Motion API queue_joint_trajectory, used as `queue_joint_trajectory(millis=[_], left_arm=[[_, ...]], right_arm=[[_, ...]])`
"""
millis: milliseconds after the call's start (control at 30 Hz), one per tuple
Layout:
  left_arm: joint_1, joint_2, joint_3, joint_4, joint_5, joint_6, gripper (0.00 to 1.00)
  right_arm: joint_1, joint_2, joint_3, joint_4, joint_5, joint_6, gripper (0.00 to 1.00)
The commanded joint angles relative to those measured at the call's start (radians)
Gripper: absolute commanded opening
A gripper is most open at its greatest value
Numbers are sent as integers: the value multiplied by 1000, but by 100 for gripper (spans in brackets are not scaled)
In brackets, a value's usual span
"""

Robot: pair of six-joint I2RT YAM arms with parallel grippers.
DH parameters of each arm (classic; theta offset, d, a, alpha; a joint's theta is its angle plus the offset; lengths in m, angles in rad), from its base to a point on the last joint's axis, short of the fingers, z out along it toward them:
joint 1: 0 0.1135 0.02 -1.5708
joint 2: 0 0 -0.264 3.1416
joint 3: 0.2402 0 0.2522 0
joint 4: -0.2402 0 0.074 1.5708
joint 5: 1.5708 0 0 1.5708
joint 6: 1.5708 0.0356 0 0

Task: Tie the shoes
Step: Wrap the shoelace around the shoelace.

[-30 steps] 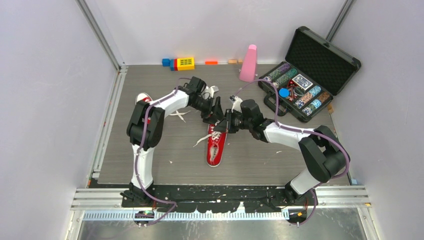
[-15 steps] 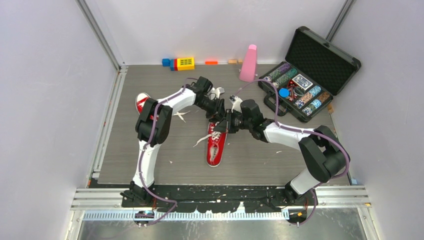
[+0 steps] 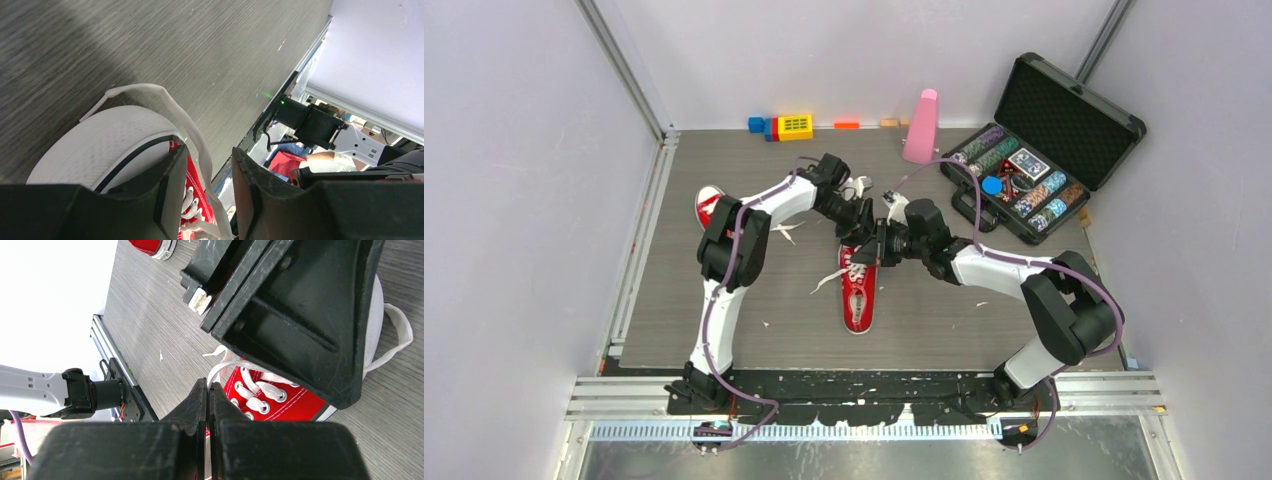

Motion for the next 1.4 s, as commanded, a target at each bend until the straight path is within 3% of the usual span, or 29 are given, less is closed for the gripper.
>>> queue_joint_trajectory(millis=[0, 267, 567, 767, 900, 1000, 1367], left_arm=[[7, 3, 62, -19, -8, -4, 37], [7, 31, 90, -48, -22, 10, 21], [6, 22, 95, -89, -27, 40, 29], [-2, 32, 108, -99, -32, 39, 20], [-3, 30, 115, -107, -33, 44, 2], [10, -4, 101, -90, -36, 42, 0], [123, -342, -351, 285, -87, -126, 0]], right_arm=[[5, -7, 16, 40, -16, -13, 0], [6, -1, 18, 40, -19, -11, 0], [7, 3, 21, 37, -18, -8, 0], [5, 3, 23, 36, -16, -7, 0], [5, 4, 23, 36, -15, -6, 0], [6, 0, 22, 33, -11, -6, 0], [1, -16, 4, 41, 19, 3, 0]])
